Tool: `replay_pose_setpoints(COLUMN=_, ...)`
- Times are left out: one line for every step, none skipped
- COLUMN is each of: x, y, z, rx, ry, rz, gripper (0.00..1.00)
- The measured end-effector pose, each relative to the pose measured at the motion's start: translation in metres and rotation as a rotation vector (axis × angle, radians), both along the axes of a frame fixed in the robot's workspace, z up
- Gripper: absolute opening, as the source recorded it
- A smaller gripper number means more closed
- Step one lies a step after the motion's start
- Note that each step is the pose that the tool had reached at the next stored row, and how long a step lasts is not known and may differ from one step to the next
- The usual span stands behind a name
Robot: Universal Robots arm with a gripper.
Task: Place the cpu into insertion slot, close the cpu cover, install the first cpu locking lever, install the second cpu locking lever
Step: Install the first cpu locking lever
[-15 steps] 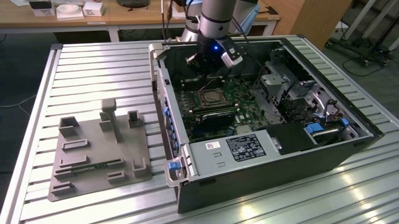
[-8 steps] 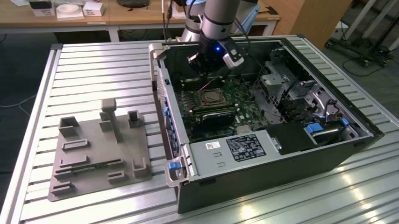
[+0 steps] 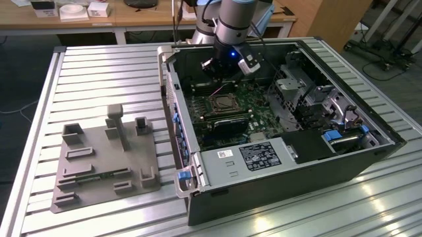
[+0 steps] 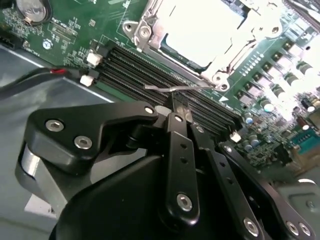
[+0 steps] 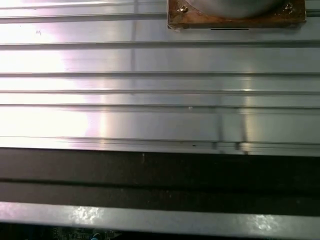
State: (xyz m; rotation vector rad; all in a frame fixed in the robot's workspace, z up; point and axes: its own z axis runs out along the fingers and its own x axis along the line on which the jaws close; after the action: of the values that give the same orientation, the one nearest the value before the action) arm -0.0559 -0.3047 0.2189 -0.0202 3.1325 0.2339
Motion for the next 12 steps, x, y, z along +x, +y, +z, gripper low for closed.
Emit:
replay_pose_setpoints(x=0.0000, y=0.0000, z=-0.0014, rx=0.0001, ry=0.0000, rz=0.000, gripper=0.10)
replay_pose_setpoints(x=0.0000, y=0.0000, z=-0.0026, rx=0.0008, ry=0.0000, rz=0.000, gripper=0.10)
replay_pose_setpoints(x=0.0000, y=0.0000, z=-0.0038, rx=0.0016, ry=0.0000, rz=0.000, gripper=0.10)
replay_pose_setpoints(x=0.0000, y=0.0000, z=-0.0047, rx=0.0024, ry=-0.0001, rz=0.001, gripper=0.10)
replay_pose_setpoints(x=0.0000, y=0.0000, z=-0.0050, rx=0.0024, ry=0.0000, rz=0.002, gripper=0.10)
replay_pose_setpoints(x=0.0000, y=-0.0001, z=-0.0051, rx=0.0021, ry=0.0002, rz=0.002, gripper=0.10)
replay_pose_setpoints(x=0.0000, y=-0.0001, z=-0.0052, rx=0.0021, ry=0.0002, rz=0.003, gripper=0.10)
replay_pose_setpoints(x=0.0000, y=-0.0001, z=-0.0053, rx=0.0021, ry=0.0002, rz=0.003, gripper=0.10)
replay_pose_setpoints(x=0.0000, y=-0.0002, z=-0.0054, rx=0.0023, ry=0.0000, rz=0.004, gripper=0.10)
replay_pose_setpoints(x=-0.0001, y=-0.0005, z=-0.0055, rx=0.0022, ry=0.0000, rz=0.004, gripper=0.10)
replay_pose_setpoints(x=-0.0002, y=-0.0008, z=-0.0055, rx=0.0015, ry=0.0000, rz=0.005, gripper=0.10)
replay_pose_setpoints(x=-0.0002, y=-0.0010, z=-0.0055, rx=0.0002, ry=0.0000, rz=0.006, gripper=0.10)
